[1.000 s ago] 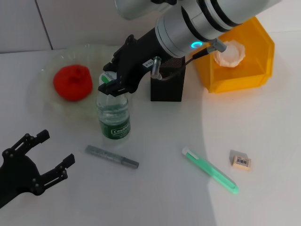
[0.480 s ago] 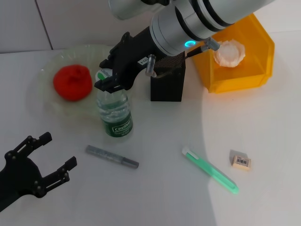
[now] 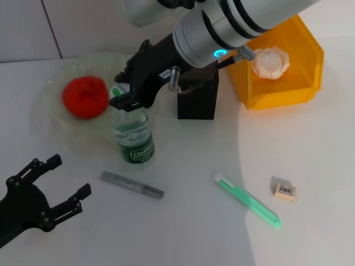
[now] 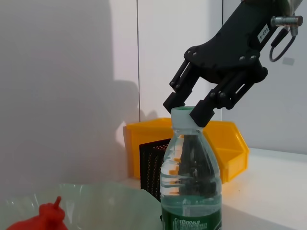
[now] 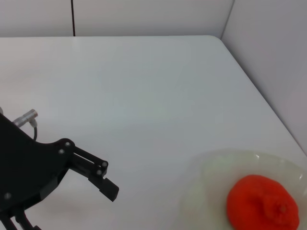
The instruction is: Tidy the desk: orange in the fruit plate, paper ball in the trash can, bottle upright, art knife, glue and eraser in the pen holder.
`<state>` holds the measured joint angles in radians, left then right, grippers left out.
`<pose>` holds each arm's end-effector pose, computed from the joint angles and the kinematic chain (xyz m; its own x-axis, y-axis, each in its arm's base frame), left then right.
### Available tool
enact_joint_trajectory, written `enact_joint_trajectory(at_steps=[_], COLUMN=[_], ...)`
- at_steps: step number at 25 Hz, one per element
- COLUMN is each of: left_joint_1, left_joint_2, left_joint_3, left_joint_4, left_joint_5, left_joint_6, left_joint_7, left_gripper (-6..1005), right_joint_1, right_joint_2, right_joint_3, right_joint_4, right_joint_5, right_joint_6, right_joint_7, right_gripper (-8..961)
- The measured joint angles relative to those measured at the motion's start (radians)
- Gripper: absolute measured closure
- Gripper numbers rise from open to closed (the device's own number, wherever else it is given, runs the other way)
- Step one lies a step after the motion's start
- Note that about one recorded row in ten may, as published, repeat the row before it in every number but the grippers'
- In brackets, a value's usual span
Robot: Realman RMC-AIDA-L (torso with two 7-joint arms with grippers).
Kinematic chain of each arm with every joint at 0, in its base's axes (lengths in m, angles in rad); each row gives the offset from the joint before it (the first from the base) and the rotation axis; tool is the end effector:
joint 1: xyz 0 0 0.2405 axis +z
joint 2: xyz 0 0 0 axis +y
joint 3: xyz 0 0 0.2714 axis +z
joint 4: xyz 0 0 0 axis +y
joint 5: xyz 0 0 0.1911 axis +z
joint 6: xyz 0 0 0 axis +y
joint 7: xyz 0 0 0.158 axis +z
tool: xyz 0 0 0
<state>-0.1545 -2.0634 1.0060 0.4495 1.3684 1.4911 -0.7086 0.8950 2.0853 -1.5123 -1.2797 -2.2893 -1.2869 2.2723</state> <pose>-0.3245 0.2341 -0.0277 0.7743 0.0597 0.6300 0.4415 -0.7642 -0.4702 0.0466 0.3829 -0.0626 0.9977 -0.0548 0.0387 -0.0422 -0.9609 -0.2737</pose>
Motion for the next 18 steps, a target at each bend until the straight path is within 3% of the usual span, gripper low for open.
enact_joint_trajectory(at_steps=[18], left_joint_1=[-0.007], left_joint_2=[0.0], left_joint_3=[0.002], left_joint_4=[-0.001], left_joint_5=[0.002], left_joint_6=[0.003], left_joint_7=[0.0], left_gripper=[127], right_joint_1=[0.027], right_joint_2=[0.003], right_joint_3=[-0.007], right_joint_4=[0.061], right_joint_5=[0.015], right_joint_6=[0.037], right_joint_7=[-0.011], right_gripper=[414])
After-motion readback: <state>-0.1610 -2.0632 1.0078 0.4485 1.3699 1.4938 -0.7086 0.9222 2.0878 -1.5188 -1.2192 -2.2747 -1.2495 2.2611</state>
